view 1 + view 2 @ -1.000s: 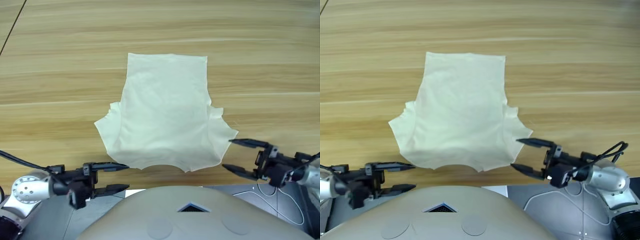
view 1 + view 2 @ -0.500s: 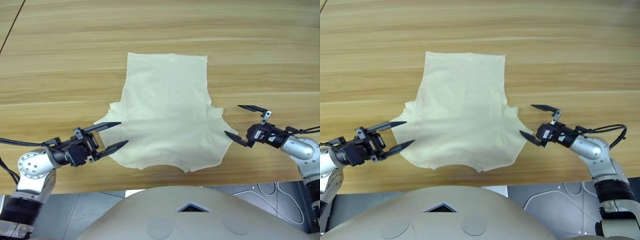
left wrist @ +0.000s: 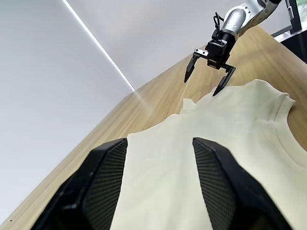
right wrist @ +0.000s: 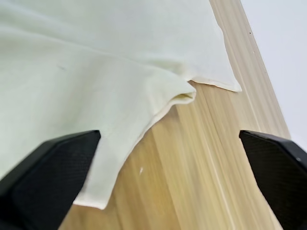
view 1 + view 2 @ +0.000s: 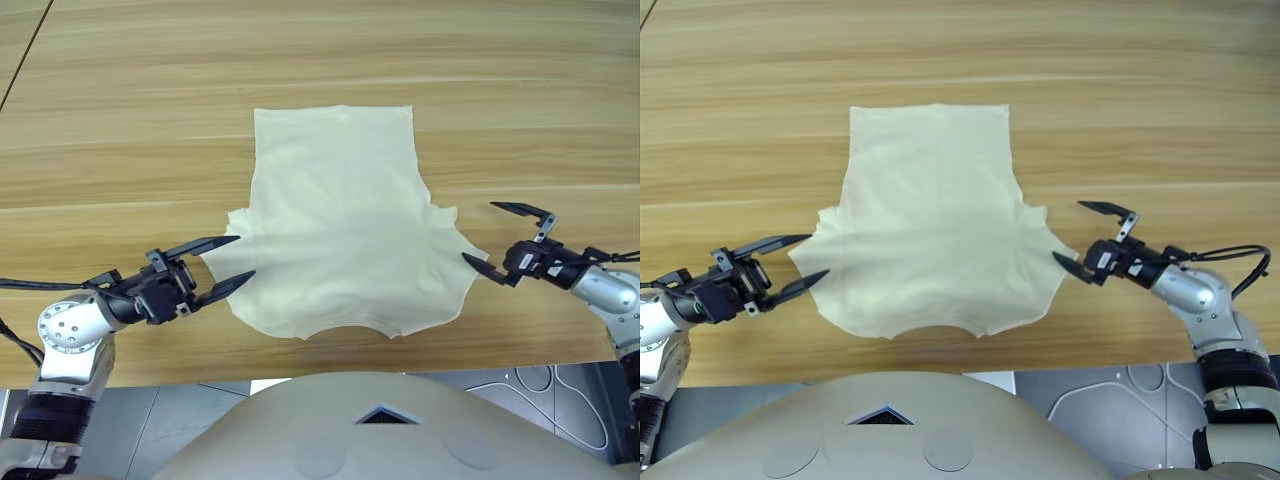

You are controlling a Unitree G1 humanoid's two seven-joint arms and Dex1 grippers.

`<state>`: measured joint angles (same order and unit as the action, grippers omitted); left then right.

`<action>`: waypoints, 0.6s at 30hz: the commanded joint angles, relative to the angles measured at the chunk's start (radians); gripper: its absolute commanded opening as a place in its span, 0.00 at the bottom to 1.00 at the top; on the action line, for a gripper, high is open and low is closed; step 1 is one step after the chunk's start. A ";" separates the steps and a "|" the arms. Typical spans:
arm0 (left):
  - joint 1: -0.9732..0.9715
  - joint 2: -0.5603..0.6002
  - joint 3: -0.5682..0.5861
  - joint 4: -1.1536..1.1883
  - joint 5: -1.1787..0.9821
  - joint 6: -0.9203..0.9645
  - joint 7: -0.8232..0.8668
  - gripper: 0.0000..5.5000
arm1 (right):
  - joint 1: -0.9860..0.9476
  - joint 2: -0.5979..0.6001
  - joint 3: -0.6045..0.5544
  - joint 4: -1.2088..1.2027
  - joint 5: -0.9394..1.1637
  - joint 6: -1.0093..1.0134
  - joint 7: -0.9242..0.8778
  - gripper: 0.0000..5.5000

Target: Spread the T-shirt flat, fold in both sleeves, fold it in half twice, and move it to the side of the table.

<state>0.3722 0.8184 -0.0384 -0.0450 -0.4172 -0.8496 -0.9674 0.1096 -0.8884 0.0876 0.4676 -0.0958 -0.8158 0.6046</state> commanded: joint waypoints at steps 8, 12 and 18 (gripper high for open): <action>-0.061 0.083 0.271 0.050 0.488 0.053 0.159 0.51 | -0.013 0.018 -0.103 -0.057 0.160 -0.015 -0.001 0.98; -0.016 0.121 0.234 0.002 0.642 0.090 0.159 0.63 | 0.023 0.015 -0.135 -0.133 0.277 -0.015 0.043 0.98; -0.037 0.151 0.112 0.066 0.830 0.125 0.170 0.78 | 0.026 0.043 -0.141 -0.166 0.300 0.003 0.076 0.98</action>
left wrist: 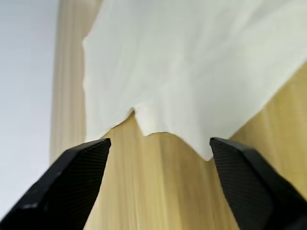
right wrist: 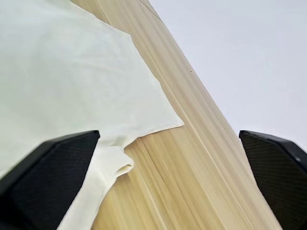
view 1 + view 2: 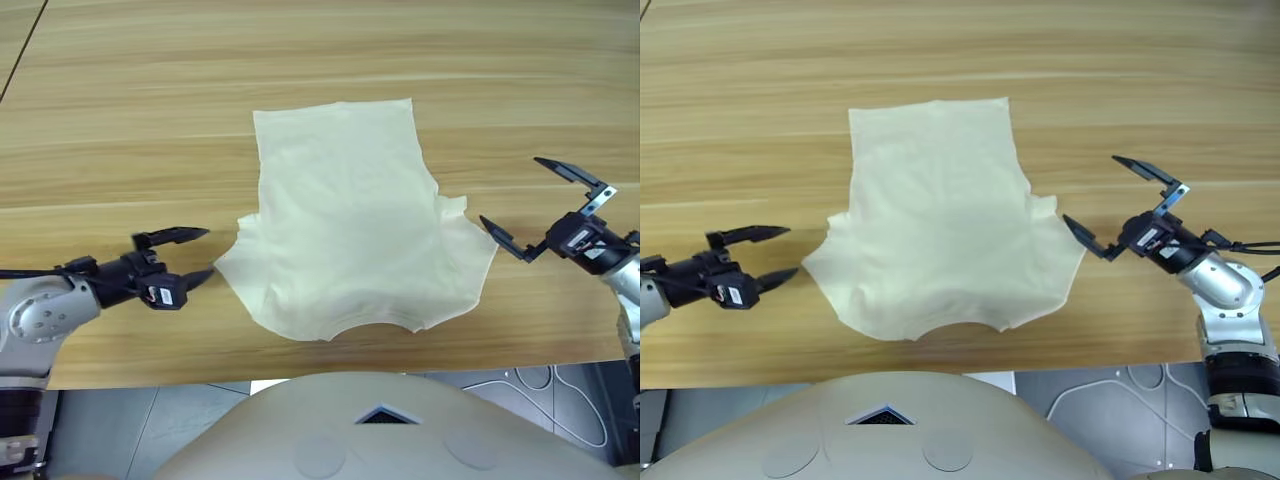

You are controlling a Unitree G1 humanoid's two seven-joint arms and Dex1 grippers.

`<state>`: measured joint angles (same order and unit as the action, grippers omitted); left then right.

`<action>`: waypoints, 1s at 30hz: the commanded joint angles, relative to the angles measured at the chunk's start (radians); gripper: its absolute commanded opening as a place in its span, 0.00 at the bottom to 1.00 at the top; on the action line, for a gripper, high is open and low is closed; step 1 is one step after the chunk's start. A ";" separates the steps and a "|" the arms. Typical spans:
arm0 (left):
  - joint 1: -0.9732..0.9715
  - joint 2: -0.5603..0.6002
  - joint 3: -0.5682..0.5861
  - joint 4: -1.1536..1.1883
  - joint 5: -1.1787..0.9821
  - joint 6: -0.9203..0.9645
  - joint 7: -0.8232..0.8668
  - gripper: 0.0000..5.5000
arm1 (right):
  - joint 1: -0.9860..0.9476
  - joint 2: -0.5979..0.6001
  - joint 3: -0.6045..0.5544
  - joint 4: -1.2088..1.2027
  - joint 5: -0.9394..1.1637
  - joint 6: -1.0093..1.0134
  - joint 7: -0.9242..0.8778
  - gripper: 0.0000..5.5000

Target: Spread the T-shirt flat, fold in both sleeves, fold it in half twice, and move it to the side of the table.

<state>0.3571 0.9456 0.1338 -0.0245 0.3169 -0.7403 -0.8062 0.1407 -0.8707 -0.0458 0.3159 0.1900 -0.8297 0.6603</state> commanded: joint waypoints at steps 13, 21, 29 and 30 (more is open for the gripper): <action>-0.079 0.071 -0.216 0.042 0.106 0.064 0.004 0.81 | -0.009 0.086 0.014 -0.047 -0.006 0.026 0.069 0.98; -0.085 0.097 -0.242 -0.002 0.067 0.097 0.001 0.57 | -0.001 0.096 0.019 -0.067 -0.013 0.030 0.077 0.98; -0.092 0.102 -0.248 -0.013 0.053 0.109 0.014 0.36 | 0.005 0.110 0.018 -0.085 0.009 0.033 0.111 0.98; -0.096 0.101 -0.252 -0.008 0.056 0.108 0.017 0.33 | 0.006 0.113 0.017 -0.088 0.012 0.034 0.114 0.98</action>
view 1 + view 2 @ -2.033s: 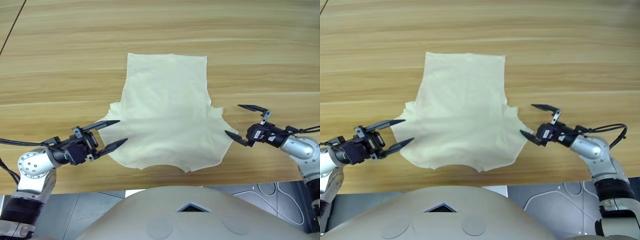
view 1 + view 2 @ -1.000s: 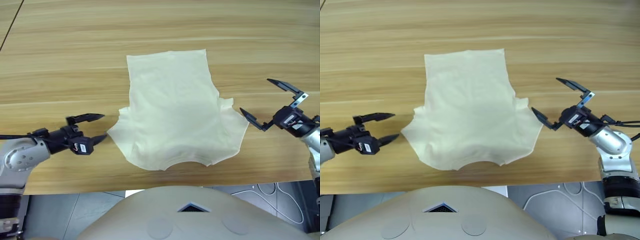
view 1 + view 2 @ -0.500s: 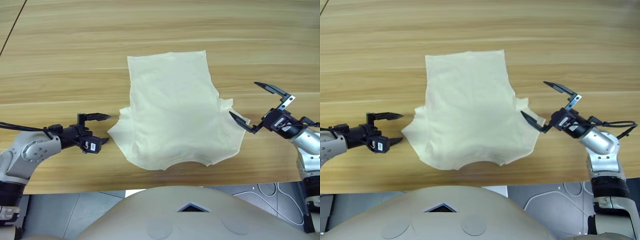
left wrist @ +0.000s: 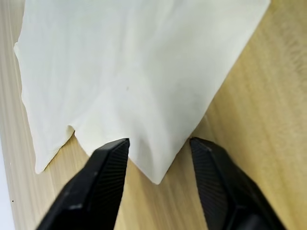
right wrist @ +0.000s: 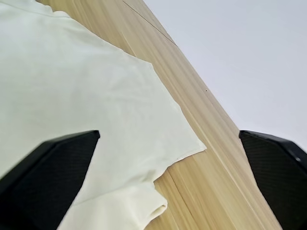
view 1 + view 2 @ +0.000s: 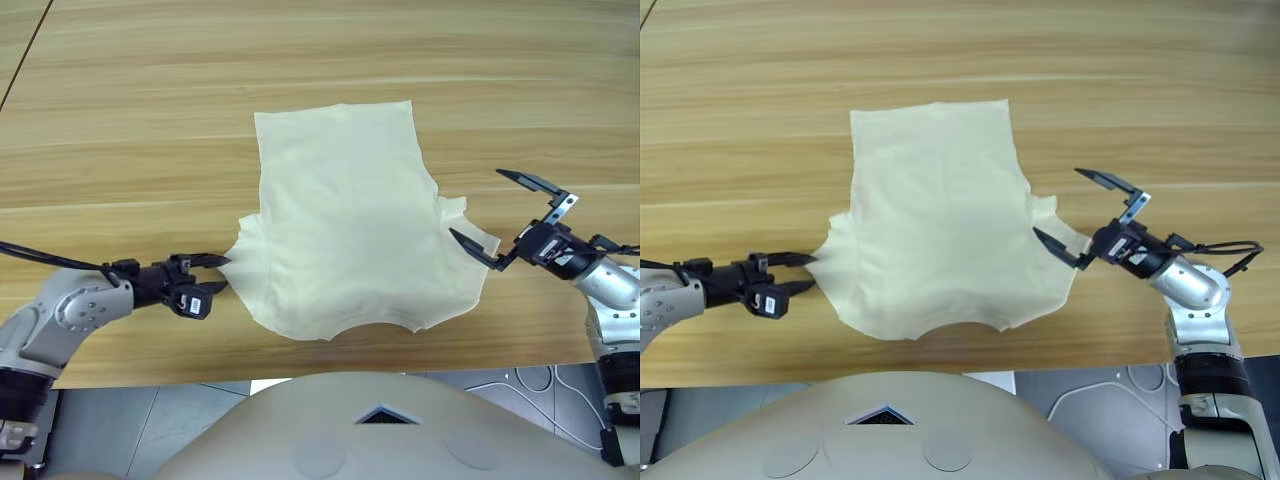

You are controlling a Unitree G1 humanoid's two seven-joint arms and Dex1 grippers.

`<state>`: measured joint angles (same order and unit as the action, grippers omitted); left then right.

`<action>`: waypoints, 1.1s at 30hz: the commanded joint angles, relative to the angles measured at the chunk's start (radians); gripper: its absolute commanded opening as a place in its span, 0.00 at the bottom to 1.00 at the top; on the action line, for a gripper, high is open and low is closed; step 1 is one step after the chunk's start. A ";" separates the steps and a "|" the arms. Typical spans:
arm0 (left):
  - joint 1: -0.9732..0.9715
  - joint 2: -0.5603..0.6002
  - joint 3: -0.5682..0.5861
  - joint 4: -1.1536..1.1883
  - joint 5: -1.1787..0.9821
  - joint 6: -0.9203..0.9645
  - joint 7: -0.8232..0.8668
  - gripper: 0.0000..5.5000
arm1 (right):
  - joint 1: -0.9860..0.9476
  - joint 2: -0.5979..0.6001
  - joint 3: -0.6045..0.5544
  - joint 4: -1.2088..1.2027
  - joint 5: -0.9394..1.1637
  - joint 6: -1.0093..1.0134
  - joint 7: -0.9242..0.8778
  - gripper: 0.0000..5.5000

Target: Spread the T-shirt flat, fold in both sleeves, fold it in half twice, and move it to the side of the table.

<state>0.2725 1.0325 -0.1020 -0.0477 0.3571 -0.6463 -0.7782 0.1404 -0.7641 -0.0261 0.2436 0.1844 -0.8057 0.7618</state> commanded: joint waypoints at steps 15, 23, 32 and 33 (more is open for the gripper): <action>-0.039 0.011 -0.013 0.071 0.054 0.006 0.039 0.00 | 0.001 0.020 0.001 -0.023 0.030 0.016 0.038 0.98; -0.032 -0.022 -0.018 0.043 -0.022 -0.046 0.063 0.00 | 0.001 0.022 0.001 -0.023 0.027 0.016 0.037 0.98; -0.058 -0.045 -0.006 0.094 0.017 -0.081 0.135 0.00 | 0.011 0.021 0.001 -0.039 0.027 0.016 0.039 0.98; -0.061 -0.048 -0.007 0.098 0.021 -0.086 0.143 0.00 | 0.011 0.021 0.001 -0.040 0.027 0.017 0.039 0.98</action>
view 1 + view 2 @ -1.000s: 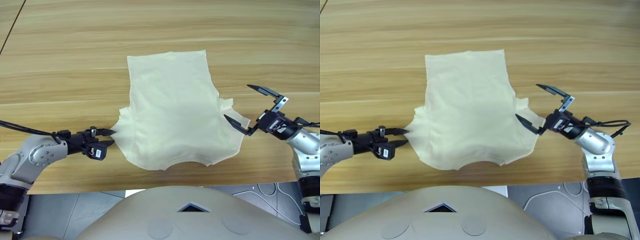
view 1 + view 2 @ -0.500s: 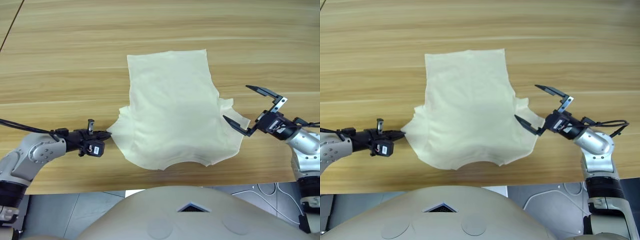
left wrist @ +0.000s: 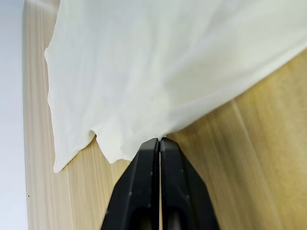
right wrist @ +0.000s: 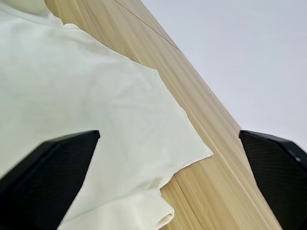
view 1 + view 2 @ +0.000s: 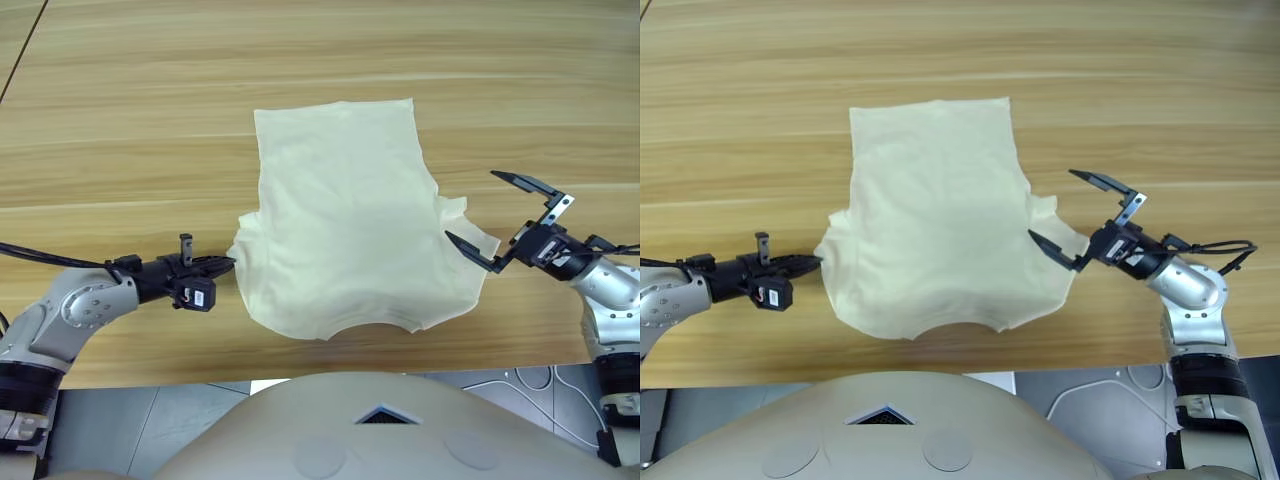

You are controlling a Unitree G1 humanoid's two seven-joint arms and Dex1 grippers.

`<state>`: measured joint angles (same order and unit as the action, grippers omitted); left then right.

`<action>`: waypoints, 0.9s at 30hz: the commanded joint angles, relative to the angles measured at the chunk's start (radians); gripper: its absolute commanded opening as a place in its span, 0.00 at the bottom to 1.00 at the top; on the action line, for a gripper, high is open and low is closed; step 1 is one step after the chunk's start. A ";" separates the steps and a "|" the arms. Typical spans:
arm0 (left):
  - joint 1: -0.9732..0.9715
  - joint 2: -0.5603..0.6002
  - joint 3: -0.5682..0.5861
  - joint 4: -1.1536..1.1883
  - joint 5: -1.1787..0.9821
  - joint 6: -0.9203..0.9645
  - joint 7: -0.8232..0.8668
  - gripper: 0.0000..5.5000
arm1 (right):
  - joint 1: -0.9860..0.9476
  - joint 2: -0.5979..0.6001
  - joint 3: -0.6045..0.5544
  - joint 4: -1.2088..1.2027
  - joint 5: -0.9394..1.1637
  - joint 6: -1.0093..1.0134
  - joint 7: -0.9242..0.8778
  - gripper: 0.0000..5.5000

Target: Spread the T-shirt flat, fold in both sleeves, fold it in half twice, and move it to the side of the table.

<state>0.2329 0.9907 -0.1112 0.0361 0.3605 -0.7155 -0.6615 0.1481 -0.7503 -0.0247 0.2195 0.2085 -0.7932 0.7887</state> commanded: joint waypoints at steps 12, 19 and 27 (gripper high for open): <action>-0.113 -0.133 -0.107 0.018 0.064 -0.087 0.091 0.00 | -0.017 0.011 0.005 -0.023 0.000 0.012 0.020 0.98; -0.145 -0.169 -0.147 0.048 0.085 -0.095 0.101 0.00 | -0.024 0.012 0.003 -0.016 -0.004 0.010 0.022 0.98; -0.166 -0.196 -0.174 0.056 0.089 -0.113 0.118 0.00 | -0.030 0.020 0.004 -0.010 -0.006 0.009 0.028 0.98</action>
<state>0.0802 0.7979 -0.2728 0.0934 0.4462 -0.8219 -0.5510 0.1376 -0.7299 -0.0209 0.2045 0.2071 -0.7866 0.8067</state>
